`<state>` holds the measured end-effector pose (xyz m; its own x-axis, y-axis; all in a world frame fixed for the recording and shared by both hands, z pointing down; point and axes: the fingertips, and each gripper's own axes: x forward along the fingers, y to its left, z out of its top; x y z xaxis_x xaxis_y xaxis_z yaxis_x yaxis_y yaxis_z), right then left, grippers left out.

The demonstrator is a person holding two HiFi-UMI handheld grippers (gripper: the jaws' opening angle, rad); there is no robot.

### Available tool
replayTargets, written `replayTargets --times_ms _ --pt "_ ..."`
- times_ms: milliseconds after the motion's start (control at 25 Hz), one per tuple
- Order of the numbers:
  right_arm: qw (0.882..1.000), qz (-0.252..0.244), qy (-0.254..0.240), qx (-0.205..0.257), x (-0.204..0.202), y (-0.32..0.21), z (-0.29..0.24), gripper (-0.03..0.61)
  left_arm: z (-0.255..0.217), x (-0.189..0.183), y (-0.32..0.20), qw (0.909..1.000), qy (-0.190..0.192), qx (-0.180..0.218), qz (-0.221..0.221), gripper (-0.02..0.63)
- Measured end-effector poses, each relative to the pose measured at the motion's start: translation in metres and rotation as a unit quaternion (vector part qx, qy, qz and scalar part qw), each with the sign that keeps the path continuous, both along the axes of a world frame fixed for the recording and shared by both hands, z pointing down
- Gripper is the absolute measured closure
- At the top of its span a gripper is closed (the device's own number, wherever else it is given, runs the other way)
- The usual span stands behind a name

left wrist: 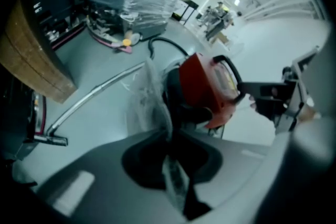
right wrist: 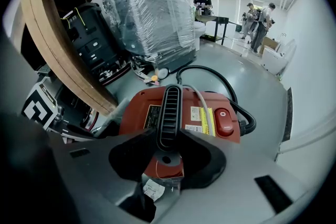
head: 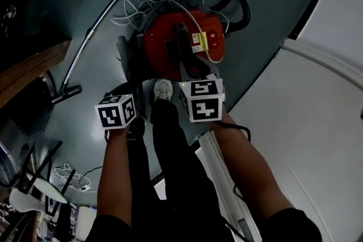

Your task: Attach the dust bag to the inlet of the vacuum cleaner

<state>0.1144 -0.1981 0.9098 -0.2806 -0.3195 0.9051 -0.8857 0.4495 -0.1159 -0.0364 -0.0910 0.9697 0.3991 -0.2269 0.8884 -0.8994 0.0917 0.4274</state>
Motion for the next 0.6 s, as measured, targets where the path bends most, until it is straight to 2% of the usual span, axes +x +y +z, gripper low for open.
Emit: replayTargets --times_ms 160,280,600 --pt "1.000 -0.001 0.002 0.000 0.001 -0.001 -0.001 0.448 -0.004 0.007 -0.004 0.9983 0.040 -0.010 -0.042 0.580" --pt "1.000 -0.001 0.002 0.001 -0.001 -0.001 -0.002 0.448 -0.005 0.017 -0.007 0.9966 0.065 -0.009 -0.050 0.578" --pt "1.000 0.001 0.002 0.004 0.000 -0.004 -0.002 0.448 -0.004 0.023 -0.009 0.9958 0.076 -0.006 -0.052 0.575"
